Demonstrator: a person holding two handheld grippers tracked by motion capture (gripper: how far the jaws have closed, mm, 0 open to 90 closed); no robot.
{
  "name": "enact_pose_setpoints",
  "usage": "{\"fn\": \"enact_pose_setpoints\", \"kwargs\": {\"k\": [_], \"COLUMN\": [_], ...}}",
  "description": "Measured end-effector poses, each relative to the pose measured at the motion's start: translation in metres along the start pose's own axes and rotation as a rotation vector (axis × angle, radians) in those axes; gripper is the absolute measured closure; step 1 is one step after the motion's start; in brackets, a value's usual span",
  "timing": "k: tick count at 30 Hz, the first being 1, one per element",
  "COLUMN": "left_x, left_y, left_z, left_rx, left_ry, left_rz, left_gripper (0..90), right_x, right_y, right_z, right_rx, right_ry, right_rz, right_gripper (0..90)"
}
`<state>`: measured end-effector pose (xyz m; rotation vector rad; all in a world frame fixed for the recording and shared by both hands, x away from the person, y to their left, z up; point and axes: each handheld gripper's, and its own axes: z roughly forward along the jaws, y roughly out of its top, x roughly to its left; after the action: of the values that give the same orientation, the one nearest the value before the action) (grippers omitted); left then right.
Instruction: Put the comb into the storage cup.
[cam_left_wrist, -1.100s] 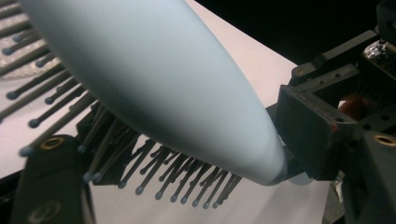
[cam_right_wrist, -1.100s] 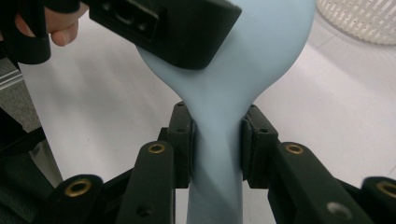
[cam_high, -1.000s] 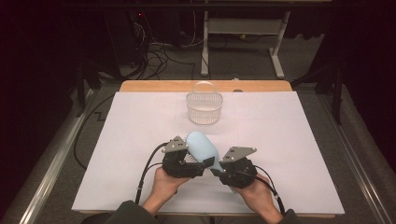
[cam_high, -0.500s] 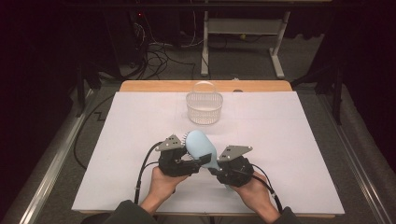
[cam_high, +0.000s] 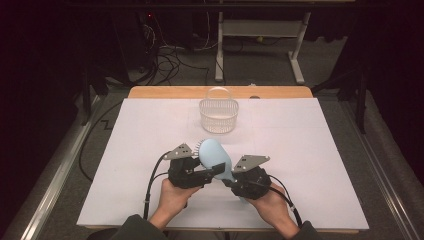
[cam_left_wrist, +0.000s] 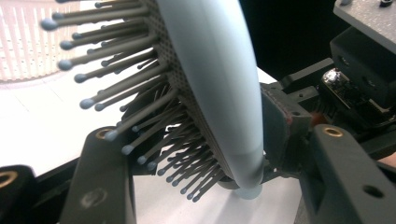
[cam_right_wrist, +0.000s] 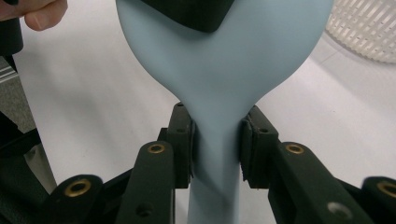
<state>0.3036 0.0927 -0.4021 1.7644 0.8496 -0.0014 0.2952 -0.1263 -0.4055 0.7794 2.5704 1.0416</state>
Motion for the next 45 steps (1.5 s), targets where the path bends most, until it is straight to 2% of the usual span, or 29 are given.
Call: {"fn": "enact_pose_setpoints", "kwargs": {"k": [4, 12, 23, 33, 45], "left_x": [-0.002, -0.006, -0.010, -0.008, -0.007], "left_y": [0.002, 0.005, 0.007, 0.009, 0.011], "left_z": [-0.002, -0.005, -0.009, -0.014, -0.020], "left_rx": [-0.015, -0.021, -0.024, -0.045, -0.058], "left_ry": [-0.007, -0.011, -0.019, -0.019, -0.008], "left_rz": [-0.020, -0.008, 0.009, 0.000, 0.003], "left_gripper": [46.9, 48.9, 50.1, 50.2, 50.2], "right_x": [0.000, 0.000, -0.002, -0.003, -0.006], "right_y": [0.000, -0.001, -0.001, -0.002, -0.005], "right_z": [-0.002, -0.002, -0.003, -0.003, -0.006], "right_rx": [-0.015, -0.031, -0.052, -0.057, -0.089], "right_ry": [0.001, 0.006, 0.058, 0.072, 0.085], "right_rz": [-0.001, -0.012, 0.014, 0.019, 0.036], "right_gripper": [69.5, 69.0, 68.4, 67.1, 59.1]}}
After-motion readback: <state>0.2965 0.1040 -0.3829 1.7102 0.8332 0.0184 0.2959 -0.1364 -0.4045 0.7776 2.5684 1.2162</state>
